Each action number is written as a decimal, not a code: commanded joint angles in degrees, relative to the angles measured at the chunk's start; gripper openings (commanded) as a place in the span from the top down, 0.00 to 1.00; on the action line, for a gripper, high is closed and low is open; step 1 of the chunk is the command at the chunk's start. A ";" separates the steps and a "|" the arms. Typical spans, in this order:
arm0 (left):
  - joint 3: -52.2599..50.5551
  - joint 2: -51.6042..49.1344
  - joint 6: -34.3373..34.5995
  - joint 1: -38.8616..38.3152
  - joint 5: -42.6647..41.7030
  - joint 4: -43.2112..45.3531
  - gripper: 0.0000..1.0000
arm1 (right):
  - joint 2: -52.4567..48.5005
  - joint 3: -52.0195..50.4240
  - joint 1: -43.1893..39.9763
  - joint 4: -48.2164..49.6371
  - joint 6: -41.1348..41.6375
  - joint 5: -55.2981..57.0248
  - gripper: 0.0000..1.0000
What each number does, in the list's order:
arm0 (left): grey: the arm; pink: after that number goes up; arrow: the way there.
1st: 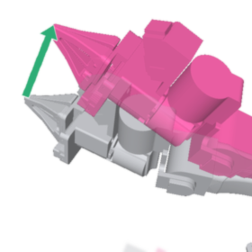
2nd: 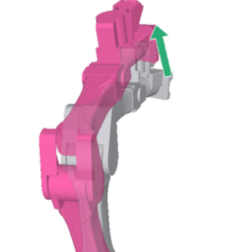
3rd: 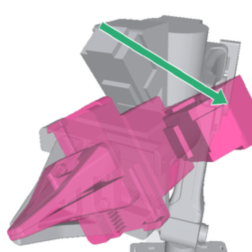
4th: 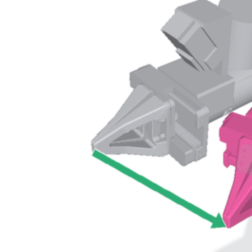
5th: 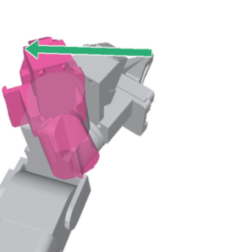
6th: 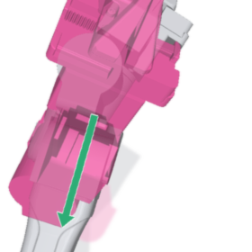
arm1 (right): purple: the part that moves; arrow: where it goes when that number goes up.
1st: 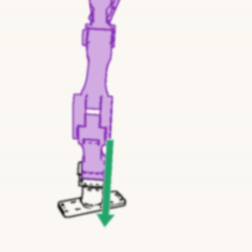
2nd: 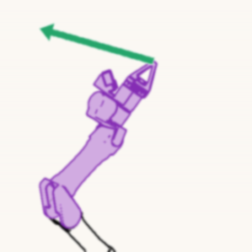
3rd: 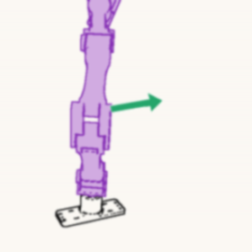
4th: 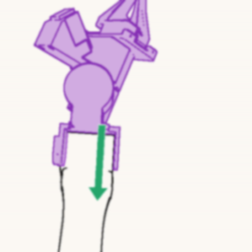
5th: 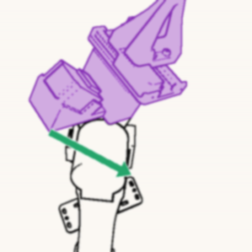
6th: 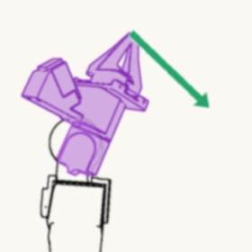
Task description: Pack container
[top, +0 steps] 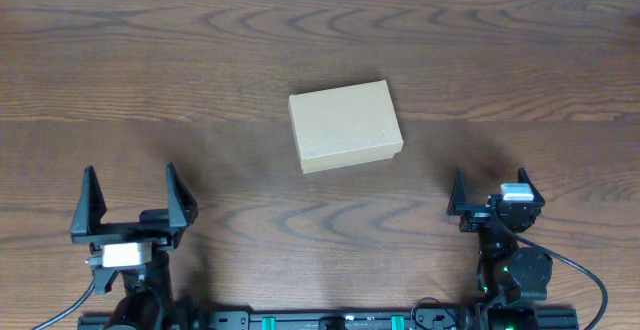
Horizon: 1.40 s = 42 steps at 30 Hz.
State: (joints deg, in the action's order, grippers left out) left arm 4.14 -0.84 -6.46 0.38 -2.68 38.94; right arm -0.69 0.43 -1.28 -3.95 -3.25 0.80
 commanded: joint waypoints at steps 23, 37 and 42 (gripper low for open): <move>-3.89 0.66 1.40 0.39 1.64 -26.77 0.05 | 0.39 -0.13 -0.52 -0.28 -0.68 -0.39 0.01; -3.89 0.66 4.96 0.39 1.55 -43.32 0.05 | 0.39 -0.13 -0.52 -0.28 -0.68 -0.39 0.01; -3.89 0.66 5.18 0.39 1.60 -43.34 0.05 | 0.39 -0.13 -0.52 -0.28 -0.68 -0.39 0.01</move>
State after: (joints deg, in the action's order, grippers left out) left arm 0.67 -0.62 -2.55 0.38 -1.04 -0.82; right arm -0.69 0.43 -1.28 -3.97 -3.40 0.80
